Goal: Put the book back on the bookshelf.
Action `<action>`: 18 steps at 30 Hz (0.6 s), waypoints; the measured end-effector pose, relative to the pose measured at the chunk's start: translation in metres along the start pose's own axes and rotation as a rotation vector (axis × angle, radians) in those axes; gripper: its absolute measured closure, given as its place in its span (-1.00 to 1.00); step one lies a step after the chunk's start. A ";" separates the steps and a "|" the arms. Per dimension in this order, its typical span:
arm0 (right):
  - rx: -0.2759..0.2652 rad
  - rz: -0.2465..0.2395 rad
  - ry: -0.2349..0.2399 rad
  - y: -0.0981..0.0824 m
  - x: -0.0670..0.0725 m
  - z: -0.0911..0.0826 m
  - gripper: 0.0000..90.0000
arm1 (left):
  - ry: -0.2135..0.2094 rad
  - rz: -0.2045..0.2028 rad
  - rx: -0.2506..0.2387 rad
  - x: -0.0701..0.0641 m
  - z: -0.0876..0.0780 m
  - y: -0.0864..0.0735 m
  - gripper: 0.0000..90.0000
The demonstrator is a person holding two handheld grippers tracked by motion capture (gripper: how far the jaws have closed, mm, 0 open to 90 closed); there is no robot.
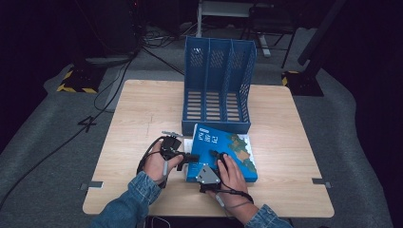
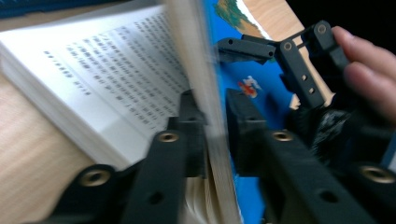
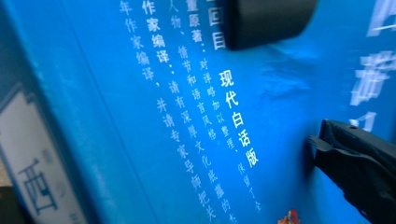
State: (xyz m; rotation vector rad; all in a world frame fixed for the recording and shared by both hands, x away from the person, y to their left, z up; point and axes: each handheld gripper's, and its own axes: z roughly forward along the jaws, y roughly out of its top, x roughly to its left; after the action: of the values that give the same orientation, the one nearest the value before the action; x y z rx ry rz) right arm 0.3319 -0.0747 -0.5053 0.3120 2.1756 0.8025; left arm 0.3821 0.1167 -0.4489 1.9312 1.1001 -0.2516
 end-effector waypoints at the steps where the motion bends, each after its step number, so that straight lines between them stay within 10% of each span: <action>1: 0.005 0.001 0.016 -0.001 -0.004 0.002 -0.95 | -0.001 -0.002 -0.012 0.002 0.001 -0.001 0.47; 13: 0.088 -0.155 0.037 0.012 -0.006 0.006 -0.40 | 0.041 -0.016 -0.039 0.011 -0.006 -0.009 0.27; 18: 0.094 -0.191 0.064 0.018 -0.008 0.000 0.05 | 0.055 0.008 -0.170 0.011 -0.037 -0.005 0.16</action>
State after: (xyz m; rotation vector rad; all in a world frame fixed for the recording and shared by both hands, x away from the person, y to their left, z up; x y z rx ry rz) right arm 0.3361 -0.0645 -0.4891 0.1236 2.2666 0.6123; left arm 0.3768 0.1527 -0.4361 1.8001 1.1127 -0.0975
